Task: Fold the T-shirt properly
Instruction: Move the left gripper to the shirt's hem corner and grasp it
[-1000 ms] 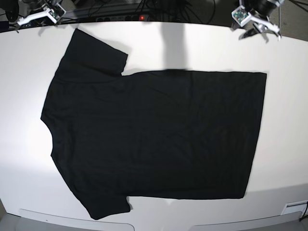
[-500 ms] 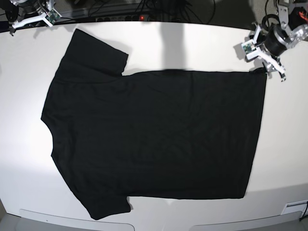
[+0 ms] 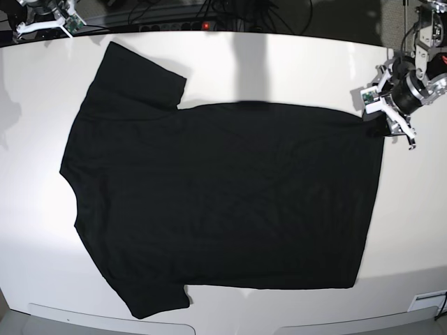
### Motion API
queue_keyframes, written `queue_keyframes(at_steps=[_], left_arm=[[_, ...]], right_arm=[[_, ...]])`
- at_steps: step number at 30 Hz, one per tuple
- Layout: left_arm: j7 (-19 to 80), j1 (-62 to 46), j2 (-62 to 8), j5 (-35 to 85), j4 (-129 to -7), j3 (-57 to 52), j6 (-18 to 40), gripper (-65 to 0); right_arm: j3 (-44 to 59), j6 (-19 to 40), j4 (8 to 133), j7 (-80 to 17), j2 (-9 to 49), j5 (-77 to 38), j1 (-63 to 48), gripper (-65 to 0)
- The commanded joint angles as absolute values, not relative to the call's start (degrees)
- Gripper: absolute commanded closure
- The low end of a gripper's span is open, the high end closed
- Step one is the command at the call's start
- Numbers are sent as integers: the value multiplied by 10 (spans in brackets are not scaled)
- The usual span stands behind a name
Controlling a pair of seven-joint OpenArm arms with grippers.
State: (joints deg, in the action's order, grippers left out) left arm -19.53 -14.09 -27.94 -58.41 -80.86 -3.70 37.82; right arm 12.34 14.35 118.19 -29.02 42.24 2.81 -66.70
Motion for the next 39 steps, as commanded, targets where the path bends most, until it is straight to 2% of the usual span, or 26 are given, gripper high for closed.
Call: queue_keyframes(at_steps=[1,23,36,37,39], left_arm=[[-163,-145,-288,-615,-797,-36,400,-267],[-178,-144,-286,-596,-789,-36,400,-249],[-179,-143,-286,-550,-715,-36,400,-245],[-179,-145,-286,-550,-715,-36,400,-214],[-179,-145,-284,-550,-716,-36,400,-97]], right_arm=[[127,131,1190,-286,427,27,-673,-82],[127,131,1207,-290,427,30,-673,-82],[128,131,1223,-311,427,30,-674,-83],[128,131,1223,-312,427,30,-673,-83],[128,131,1223,-311,427,30,-673,-83]])
